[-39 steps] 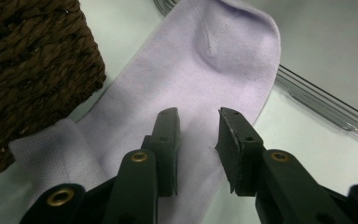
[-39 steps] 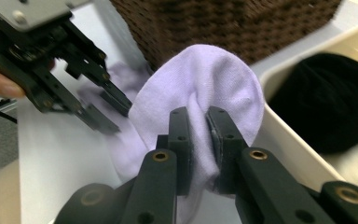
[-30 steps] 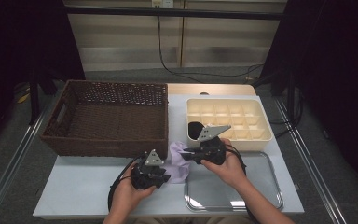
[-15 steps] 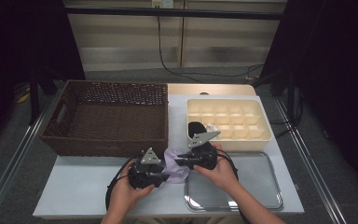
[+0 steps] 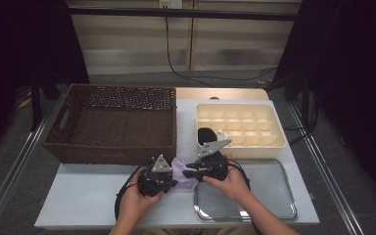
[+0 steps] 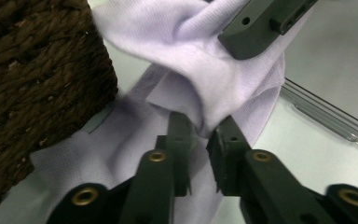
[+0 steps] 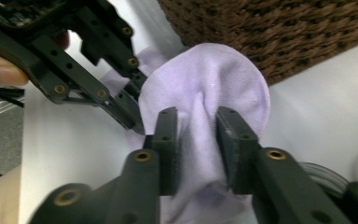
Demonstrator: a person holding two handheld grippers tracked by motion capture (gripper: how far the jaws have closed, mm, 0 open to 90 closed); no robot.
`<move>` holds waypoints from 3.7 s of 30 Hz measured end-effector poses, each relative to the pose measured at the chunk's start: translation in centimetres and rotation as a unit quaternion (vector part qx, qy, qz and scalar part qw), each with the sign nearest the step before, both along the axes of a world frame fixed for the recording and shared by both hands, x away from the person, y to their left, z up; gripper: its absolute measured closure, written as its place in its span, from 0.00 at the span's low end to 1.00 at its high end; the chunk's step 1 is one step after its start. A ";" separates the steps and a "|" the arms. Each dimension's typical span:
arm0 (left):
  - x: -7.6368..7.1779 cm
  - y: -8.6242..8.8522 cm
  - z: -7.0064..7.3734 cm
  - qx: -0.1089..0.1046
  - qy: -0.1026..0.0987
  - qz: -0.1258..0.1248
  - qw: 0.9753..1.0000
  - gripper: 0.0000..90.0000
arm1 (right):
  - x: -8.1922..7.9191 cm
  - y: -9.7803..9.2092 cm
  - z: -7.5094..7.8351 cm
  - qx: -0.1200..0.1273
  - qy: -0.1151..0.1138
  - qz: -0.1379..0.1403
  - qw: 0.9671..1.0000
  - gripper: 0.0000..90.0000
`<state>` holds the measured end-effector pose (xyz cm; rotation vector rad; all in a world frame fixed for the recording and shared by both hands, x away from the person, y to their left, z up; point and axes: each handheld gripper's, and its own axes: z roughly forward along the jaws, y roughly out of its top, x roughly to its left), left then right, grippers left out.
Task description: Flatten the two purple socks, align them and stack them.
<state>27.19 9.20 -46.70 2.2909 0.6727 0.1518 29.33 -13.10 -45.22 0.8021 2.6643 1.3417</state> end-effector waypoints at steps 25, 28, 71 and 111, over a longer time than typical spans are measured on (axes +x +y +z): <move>-0.3 -0.5 0.4 0.015 -0.007 -0.013 1.000 0.96 | 0.9 -0.4 -0.2 -0.001 0.026 -0.021 0.999 0.95; -0.3 -0.5 0.4 0.013 -0.009 -0.012 1.000 0.96 | 0.4 -0.9 0.0 0.011 0.020 -0.018 1.000 0.94; 0.9 -0.1 0.9 -0.022 0.002 0.025 0.999 0.81 | -2.7 -3.6 -2.4 -0.004 0.025 0.013 1.000 0.98; 1.2 -2.5 0.6 -0.014 0.008 -0.041 0.999 0.97 | -2.5 -6.4 -1.7 0.000 0.013 -0.041 0.999 0.98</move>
